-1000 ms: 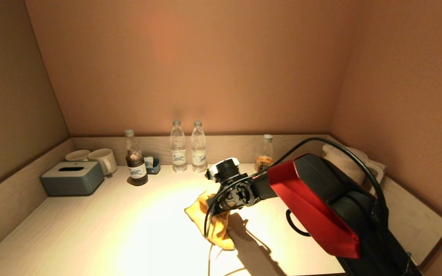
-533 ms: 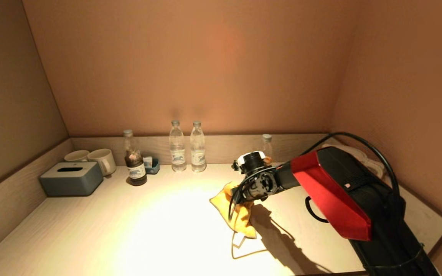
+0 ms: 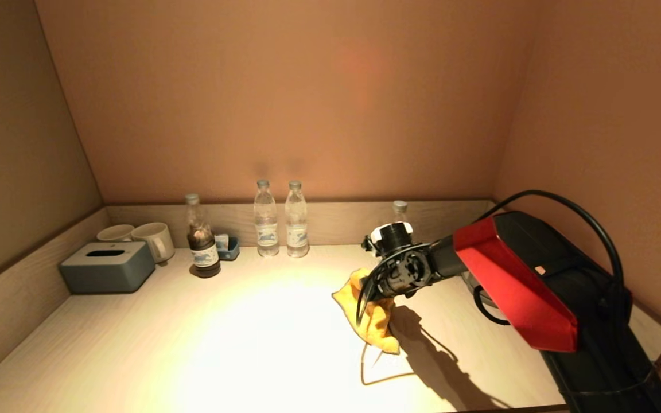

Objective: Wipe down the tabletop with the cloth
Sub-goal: Sweep the stains on the table

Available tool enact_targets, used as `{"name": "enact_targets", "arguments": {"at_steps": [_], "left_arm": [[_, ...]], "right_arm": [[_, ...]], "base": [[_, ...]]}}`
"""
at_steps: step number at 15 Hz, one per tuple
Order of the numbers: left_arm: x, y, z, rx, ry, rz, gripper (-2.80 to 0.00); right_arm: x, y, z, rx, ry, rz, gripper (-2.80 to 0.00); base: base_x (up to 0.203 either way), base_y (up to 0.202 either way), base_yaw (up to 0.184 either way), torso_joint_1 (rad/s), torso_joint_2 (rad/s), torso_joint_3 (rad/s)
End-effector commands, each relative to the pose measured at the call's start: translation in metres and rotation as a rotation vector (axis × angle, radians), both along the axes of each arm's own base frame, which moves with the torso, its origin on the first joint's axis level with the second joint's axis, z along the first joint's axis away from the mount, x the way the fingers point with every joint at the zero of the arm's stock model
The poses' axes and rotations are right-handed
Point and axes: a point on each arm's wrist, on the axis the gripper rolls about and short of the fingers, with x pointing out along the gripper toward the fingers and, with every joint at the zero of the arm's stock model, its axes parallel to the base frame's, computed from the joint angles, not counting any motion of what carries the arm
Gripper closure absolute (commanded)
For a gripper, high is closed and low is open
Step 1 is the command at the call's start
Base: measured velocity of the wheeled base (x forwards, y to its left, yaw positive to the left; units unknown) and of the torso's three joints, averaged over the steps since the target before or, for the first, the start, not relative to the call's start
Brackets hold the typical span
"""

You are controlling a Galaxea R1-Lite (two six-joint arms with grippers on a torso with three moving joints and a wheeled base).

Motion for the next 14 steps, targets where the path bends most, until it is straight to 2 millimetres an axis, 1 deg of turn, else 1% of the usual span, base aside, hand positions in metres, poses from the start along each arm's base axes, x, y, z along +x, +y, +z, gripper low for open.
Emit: {"name": "enact_targets", "arguments": {"at_steps": [1, 6, 7, 10, 13, 14], "left_arm": [[0.0, 0.0, 0.0, 0.0, 0.0, 0.0, 0.0], [0.0, 0.0, 0.0, 0.0, 0.0, 0.0, 0.0], [0.0, 0.0, 0.0, 0.0, 0.0, 0.0, 0.0], [0.0, 0.0, 0.0, 0.0, -0.001, 0.0, 0.0], [0.0, 0.0, 0.0, 0.0, -0.001, 0.0, 0.0], [0.0, 0.0, 0.0, 0.0, -0.001, 0.0, 0.0]], "right_arm": [[-0.01, -0.008, 0.004, -0.006, 0.023, -0.01, 0.0], [-0.032, -0.018, 0.012, -0.018, 0.064, -0.017, 0.0], [-0.04, -0.021, 0.008, -0.027, 0.09, -0.018, 0.0], [-0.057, -0.027, 0.006, -0.038, 0.122, -0.018, 0.0], [-0.059, -0.02, 0.0, -0.042, 0.136, 0.002, 0.0], [-0.062, -0.008, -0.003, -0.044, 0.138, 0.03, 0.0]], "base": [[0.0, 0.0, 0.0, 0.0, 0.0, 0.0], [0.0, 0.0, 0.0, 0.0, 0.0, 0.0], [0.0, 0.0, 0.0, 0.0, 0.0, 0.0], [0.0, 0.0, 0.0, 0.0, 0.0, 0.0], [0.0, 0.0, 0.0, 0.0, 0.0, 0.0], [0.0, 0.0, 0.0, 0.0, 0.0, 0.0]]}}
